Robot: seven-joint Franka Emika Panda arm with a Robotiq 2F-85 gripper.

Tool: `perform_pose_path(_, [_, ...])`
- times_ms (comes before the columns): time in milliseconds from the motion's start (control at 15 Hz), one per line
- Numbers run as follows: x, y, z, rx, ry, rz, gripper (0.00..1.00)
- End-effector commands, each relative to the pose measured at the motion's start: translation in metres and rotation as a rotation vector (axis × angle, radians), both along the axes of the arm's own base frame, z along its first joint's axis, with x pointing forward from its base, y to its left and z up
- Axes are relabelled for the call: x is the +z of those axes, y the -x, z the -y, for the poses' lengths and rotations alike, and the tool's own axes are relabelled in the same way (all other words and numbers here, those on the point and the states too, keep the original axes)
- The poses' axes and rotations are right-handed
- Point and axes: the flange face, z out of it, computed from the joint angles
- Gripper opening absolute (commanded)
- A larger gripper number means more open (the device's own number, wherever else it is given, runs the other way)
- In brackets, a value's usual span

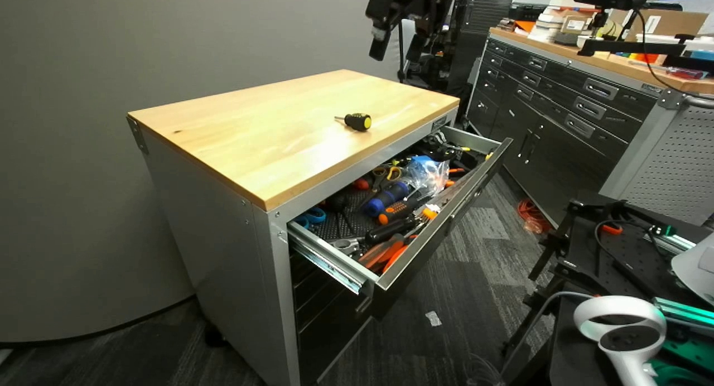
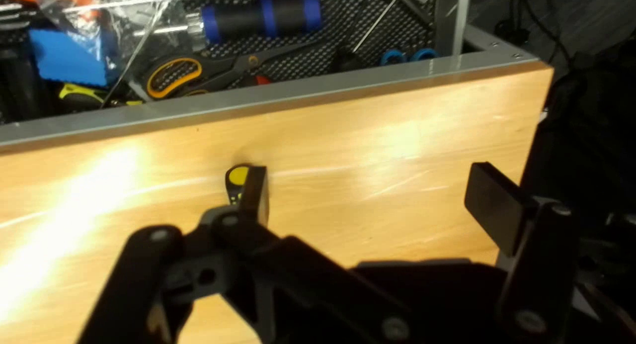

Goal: Pick up the screwdriver from the top of the side drawer table, place it in the open drawer and close it

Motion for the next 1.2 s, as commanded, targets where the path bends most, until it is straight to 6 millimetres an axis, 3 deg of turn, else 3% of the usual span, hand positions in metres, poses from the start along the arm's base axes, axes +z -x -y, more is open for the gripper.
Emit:
perform_pose_path(0, [-0.017, -0.061, -0.001, -0.011, 0.078, 0.004, 1.00])
perform_pose_path(200, [-0.037, -0.092, 0.003, -0.007, 0.124, -0.002, 1.00])
perform_pose_path(467, [-0.065, -0.117, 0.009, -0.029, 0.134, -0.025, 1.00])
perform_pose_path(1133, [-0.107, -0.136, 0.033, -0.093, 0.163, -0.090, 1.00])
